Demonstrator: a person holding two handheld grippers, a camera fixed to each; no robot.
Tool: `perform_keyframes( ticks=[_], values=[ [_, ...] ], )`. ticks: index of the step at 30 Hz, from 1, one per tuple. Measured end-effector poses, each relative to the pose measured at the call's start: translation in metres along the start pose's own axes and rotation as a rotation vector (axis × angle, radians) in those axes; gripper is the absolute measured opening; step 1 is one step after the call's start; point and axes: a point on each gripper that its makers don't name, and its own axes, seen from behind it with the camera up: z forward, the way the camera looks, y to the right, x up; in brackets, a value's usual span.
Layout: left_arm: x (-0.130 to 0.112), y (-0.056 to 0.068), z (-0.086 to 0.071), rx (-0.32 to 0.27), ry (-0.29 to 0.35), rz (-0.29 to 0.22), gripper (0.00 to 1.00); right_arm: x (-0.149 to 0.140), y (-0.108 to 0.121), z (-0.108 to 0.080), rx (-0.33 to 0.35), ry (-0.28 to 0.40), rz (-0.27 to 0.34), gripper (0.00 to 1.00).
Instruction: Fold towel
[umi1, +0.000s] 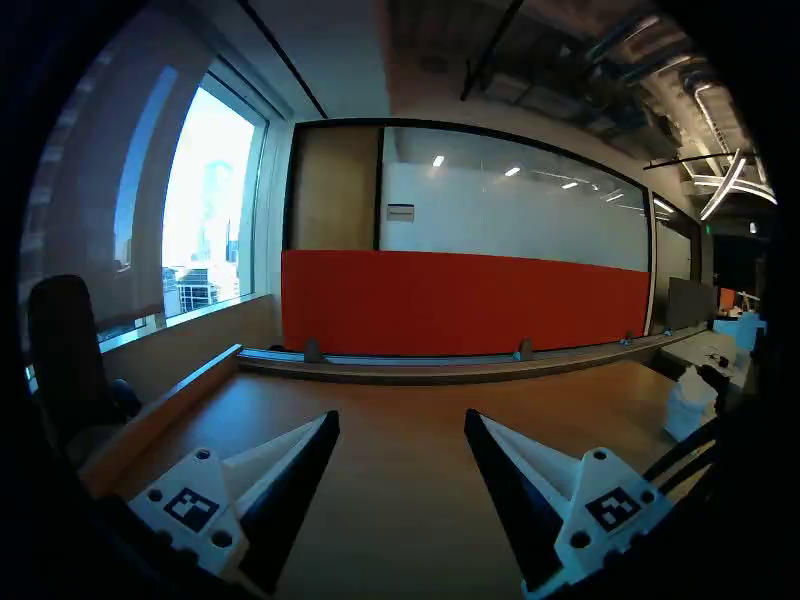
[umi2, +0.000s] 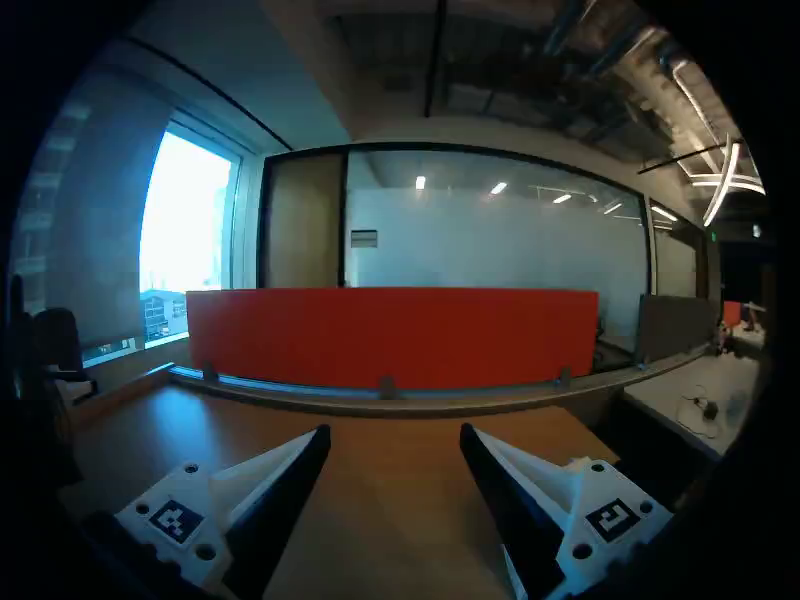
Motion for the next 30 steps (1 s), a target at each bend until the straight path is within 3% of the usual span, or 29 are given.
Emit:
perform_keyframes(
  ticks=[15, 21, 30],
  values=[
    [-0.054, -0.002, 0.013, -0.001, 0.056, 0.049, 0.93, -0.016, -0.004, -0.002, -0.010, 0.022, 0.033, 1.00],
    [-0.070, -0.008, 0.014, 0.011, 0.088, 0.036, 0.93, -0.032, -0.006, -0.001, -0.013, 0.014, 0.044, 1.00],
    [-0.093, -0.016, 0.013, 0.045, 0.105, 0.006, 0.93, -0.039, -0.013, 0.001, -0.009, 0.010, -0.003, 1.00]
  ],
)
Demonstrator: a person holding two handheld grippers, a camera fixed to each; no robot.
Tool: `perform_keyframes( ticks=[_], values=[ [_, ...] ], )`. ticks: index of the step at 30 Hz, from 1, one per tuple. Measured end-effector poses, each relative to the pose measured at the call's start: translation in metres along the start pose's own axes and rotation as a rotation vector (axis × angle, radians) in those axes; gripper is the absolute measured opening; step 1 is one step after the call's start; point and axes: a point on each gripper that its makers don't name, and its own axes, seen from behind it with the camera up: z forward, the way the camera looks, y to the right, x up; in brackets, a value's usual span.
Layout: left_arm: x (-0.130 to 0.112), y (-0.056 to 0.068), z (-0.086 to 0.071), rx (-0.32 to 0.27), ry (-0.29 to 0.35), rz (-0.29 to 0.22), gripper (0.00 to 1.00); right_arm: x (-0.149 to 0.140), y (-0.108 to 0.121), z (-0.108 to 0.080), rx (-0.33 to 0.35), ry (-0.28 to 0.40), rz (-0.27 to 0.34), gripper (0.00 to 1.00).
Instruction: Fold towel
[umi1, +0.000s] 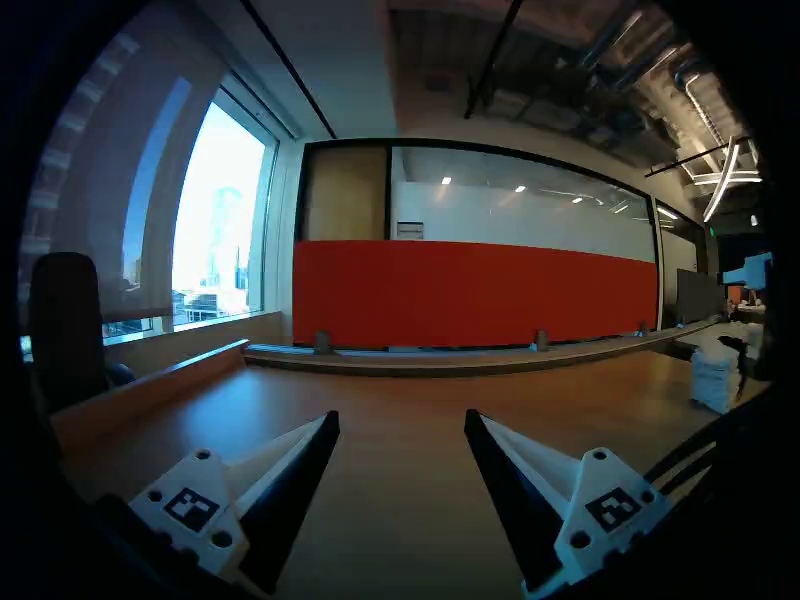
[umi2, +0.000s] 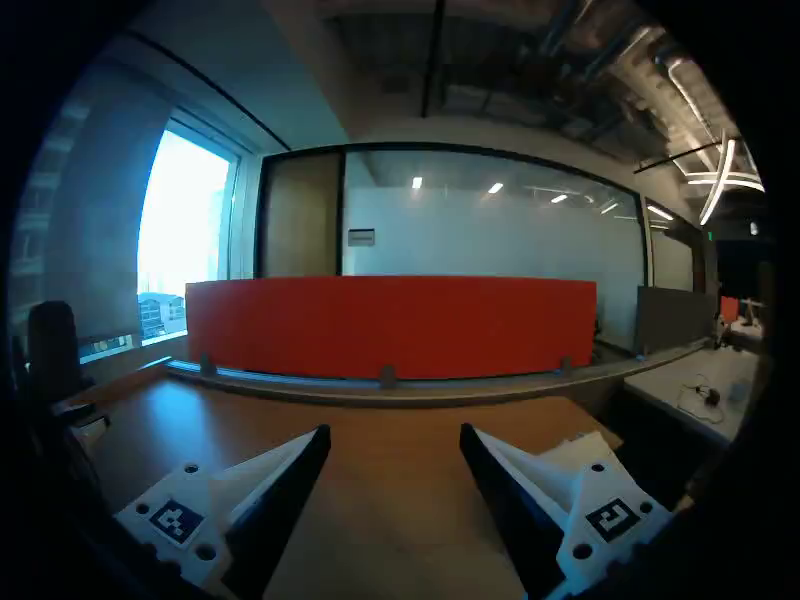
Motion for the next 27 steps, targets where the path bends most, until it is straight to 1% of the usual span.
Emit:
perform_keyframes(
  ticks=[3, 12, 18, 27],
  values=[
    [-0.004, 0.000, 0.000, 0.006, 0.003, -0.008, 0.93, -0.002, -0.005, 0.002, 0.005, 0.000, -0.010, 1.00],
    [-0.010, 0.001, 0.000, 0.022, 0.014, -0.006, 0.93, -0.007, -0.012, 0.006, 0.022, -0.002, -0.003, 1.00],
    [-0.016, 0.006, 0.001, 0.021, 0.013, -0.003, 0.93, -0.007, -0.008, 0.005, 0.015, -0.002, -0.004, 1.00],
    [-0.025, 0.008, 0.001, 0.023, 0.005, 0.010, 0.93, -0.007, -0.003, 0.004, 0.009, 0.003, -0.002, 1.00]
  ],
)
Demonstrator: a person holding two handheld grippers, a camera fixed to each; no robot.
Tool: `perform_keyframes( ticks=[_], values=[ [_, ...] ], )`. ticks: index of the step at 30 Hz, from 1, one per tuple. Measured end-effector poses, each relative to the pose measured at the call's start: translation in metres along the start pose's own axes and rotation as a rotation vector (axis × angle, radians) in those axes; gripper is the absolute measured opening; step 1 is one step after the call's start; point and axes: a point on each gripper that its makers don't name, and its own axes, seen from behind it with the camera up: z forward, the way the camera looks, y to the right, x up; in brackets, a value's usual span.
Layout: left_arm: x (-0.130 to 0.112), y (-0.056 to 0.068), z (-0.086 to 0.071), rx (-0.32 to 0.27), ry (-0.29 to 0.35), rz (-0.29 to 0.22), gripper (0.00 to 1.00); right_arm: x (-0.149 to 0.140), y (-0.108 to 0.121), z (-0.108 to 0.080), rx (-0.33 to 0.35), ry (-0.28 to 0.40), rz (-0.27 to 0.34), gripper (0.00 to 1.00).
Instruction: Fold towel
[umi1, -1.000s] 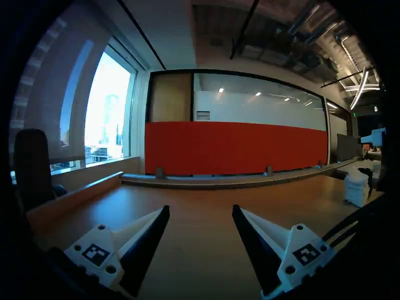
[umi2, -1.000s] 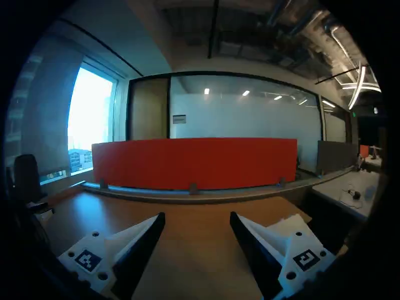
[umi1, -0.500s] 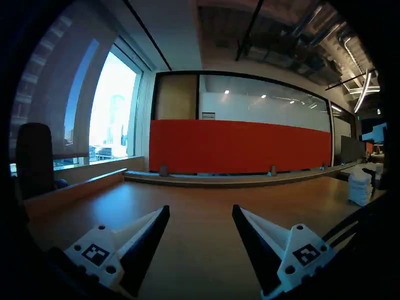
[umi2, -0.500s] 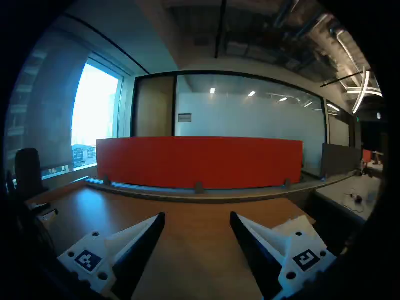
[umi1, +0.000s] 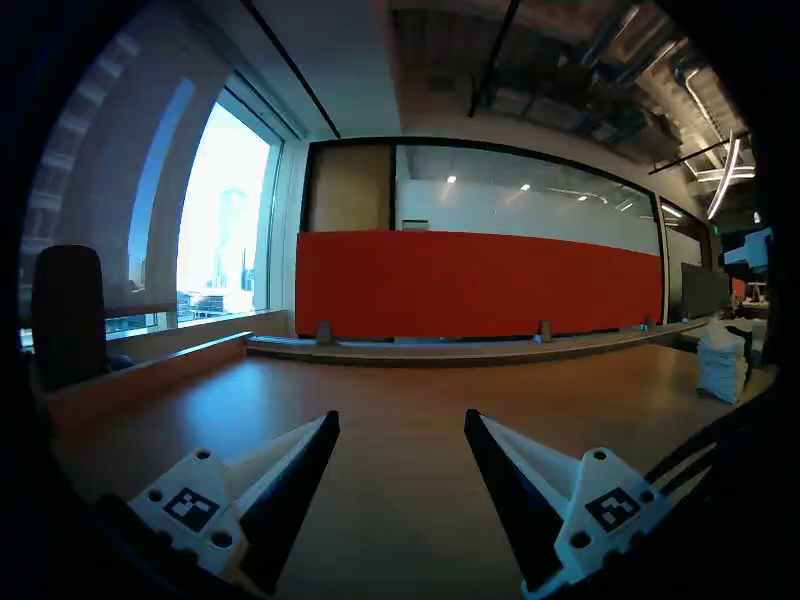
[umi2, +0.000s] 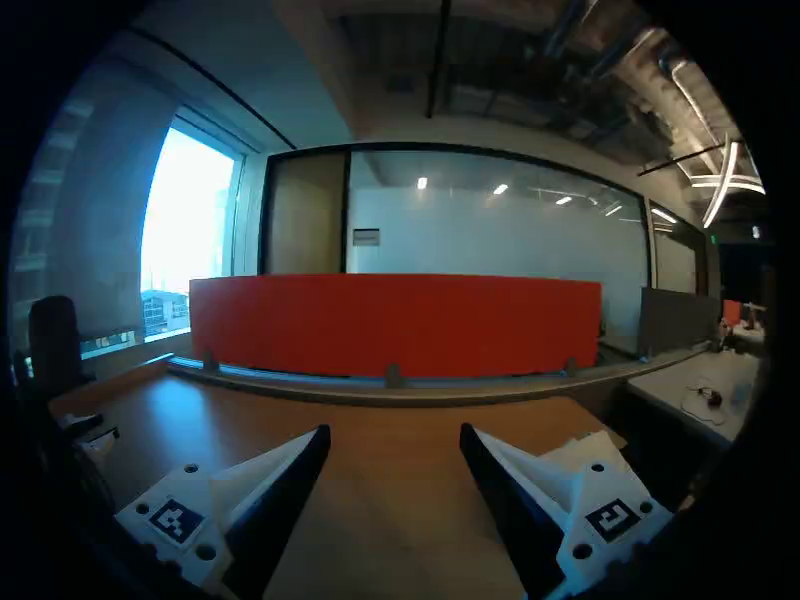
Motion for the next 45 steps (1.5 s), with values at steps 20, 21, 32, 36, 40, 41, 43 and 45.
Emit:
perform_keyframes(
  ticks=[20, 21, 32, 36, 40, 41, 43, 45],
  values=[
    [-0.002, 0.001, 0.001, 0.003, 0.008, 0.020, 0.93, -0.003, 0.006, 0.008, 0.017, 0.019, -0.003, 1.00],
    [-0.003, 0.001, 0.002, 0.003, 0.008, 0.021, 0.93, -0.002, 0.008, 0.009, 0.016, 0.025, -0.002, 1.00],
    [-0.004, 0.002, 0.002, 0.003, 0.009, 0.020, 0.93, -0.005, 0.026, 0.015, -0.001, 0.096, 0.030, 1.00],
    [-0.004, 0.002, 0.002, 0.003, 0.009, 0.018, 0.94, -0.019, 0.033, 0.016, -0.019, 0.102, 0.030, 1.00],
    [-0.004, 0.002, 0.002, 0.003, 0.009, 0.018, 0.93, -0.035, 0.040, 0.015, -0.039, 0.095, 0.032, 1.00],
    [-0.004, 0.002, 0.002, 0.003, 0.009, 0.019, 0.93, -0.038, 0.042, 0.015, -0.044, 0.096, 0.034, 1.00],
    [-0.004, 0.002, 0.003, 0.003, 0.009, 0.020, 0.94, -0.044, 0.045, 0.016, -0.049, 0.098, 0.038, 1.00],
    [-0.004, 0.002, 0.003, 0.003, 0.009, 0.020, 0.94, -0.050, 0.049, 0.016, -0.051, 0.101, 0.042, 1.00]
  ],
)
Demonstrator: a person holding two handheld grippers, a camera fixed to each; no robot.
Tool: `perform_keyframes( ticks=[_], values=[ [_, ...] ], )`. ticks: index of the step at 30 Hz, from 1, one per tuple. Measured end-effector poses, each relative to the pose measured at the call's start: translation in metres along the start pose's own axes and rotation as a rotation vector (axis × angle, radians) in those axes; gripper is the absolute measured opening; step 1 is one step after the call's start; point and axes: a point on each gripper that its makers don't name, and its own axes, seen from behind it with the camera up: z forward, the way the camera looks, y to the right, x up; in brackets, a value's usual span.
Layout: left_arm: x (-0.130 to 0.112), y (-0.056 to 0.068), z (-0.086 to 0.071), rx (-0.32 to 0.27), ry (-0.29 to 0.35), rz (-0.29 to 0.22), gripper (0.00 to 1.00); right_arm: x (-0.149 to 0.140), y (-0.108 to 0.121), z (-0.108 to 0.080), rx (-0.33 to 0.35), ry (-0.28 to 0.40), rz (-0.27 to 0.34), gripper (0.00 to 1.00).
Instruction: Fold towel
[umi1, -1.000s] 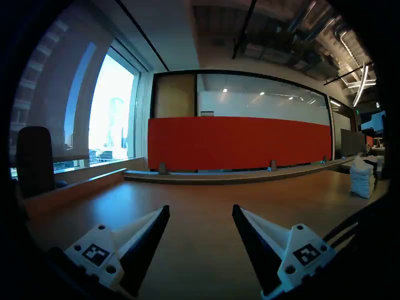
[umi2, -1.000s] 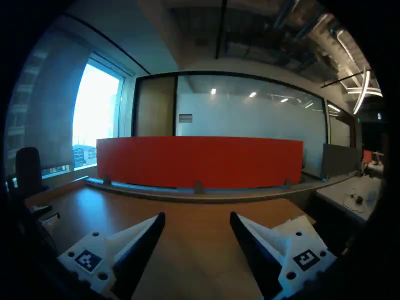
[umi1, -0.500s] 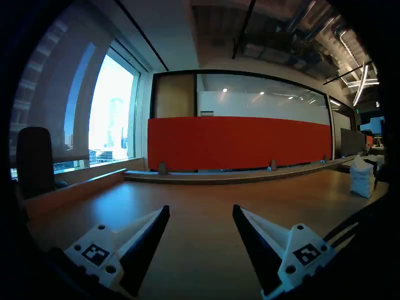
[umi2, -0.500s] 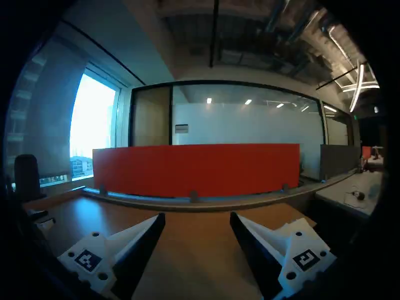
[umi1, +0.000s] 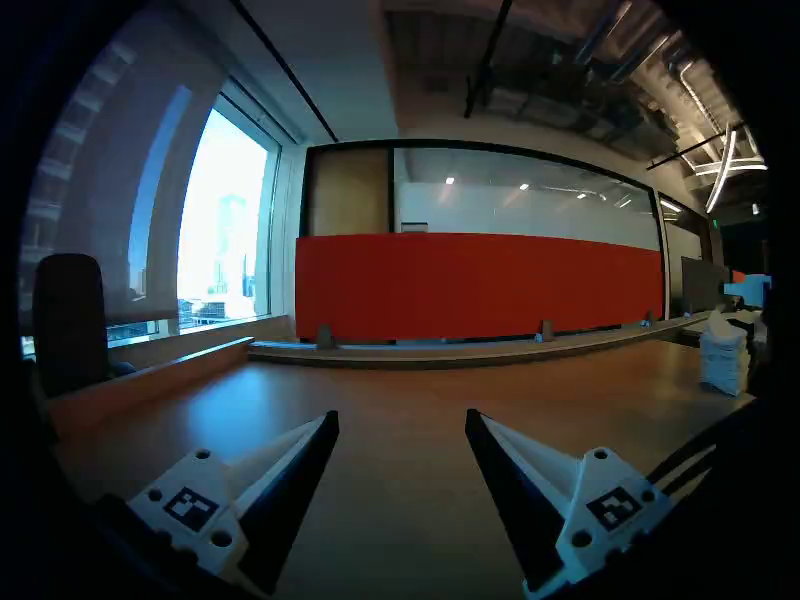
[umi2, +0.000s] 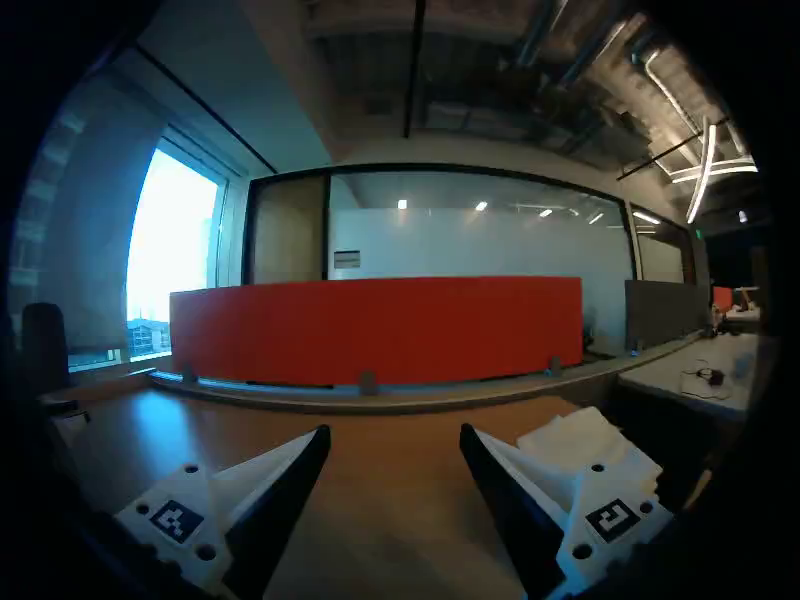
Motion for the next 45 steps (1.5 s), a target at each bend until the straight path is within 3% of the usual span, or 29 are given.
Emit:
perform_keyframes(
  ticks=[9, 21, 45],
  values=[
    [-0.001, 0.000, 0.000, 0.000, 0.000, -0.001, 0.94, -0.034, 0.024, 0.005, -0.037, -0.012, -0.030, 1.00],
    [-0.001, 0.001, 0.000, 0.000, 0.000, -0.001, 0.94, -0.063, 0.019, 0.007, -0.006, -0.019, -0.045, 1.00],
    [-0.001, 0.001, 0.000, 0.000, 0.000, -0.001, 0.94, -0.074, 0.013, 0.000, 0.008, -0.019, -0.037, 1.00]
  ],
)
